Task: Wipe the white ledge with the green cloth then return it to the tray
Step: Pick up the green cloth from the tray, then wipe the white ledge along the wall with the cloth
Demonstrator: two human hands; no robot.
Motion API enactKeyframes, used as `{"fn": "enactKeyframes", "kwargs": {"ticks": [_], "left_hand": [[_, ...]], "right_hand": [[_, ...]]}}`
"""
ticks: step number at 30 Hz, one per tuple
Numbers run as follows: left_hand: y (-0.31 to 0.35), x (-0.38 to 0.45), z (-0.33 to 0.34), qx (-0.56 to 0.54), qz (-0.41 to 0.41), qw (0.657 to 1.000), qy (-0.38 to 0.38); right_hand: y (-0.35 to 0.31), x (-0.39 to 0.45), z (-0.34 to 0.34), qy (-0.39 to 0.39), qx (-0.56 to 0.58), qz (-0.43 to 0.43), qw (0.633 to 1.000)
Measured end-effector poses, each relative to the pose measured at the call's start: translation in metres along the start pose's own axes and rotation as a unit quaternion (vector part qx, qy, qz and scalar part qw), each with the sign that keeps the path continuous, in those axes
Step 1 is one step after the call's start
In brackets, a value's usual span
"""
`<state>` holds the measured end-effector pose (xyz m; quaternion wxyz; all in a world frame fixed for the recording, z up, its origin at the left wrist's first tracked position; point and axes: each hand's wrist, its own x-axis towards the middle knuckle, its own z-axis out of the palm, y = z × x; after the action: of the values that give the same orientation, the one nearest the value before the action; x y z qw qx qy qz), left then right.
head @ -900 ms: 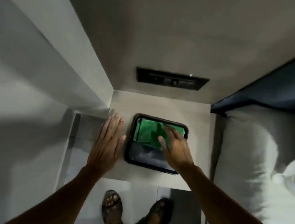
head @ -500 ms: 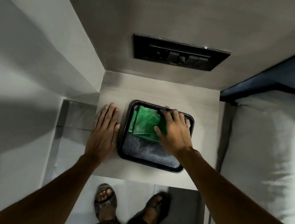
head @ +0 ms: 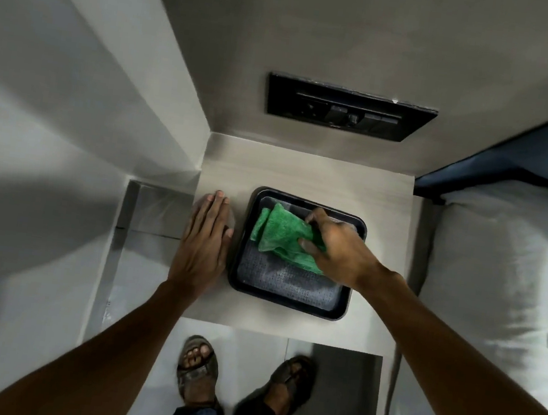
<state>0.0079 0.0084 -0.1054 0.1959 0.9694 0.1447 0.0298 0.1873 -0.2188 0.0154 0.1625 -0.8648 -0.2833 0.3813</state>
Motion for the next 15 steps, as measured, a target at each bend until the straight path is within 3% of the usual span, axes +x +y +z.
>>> {"fn": "enactKeyframes", "kwargs": {"ticks": [6, 15], "left_hand": [[-0.006, -0.027, -0.03, -0.023, -0.037, 0.998, 0.035], [-0.054, -0.156, -0.064, -0.05, -0.215, 0.974, 0.054]], "right_hand": [[-0.035, -0.027, -0.005, 0.039, 0.022, -0.032, 0.998], [-0.175, -0.035, 0.064, 0.063, 0.075, -0.13, 0.987]]}}
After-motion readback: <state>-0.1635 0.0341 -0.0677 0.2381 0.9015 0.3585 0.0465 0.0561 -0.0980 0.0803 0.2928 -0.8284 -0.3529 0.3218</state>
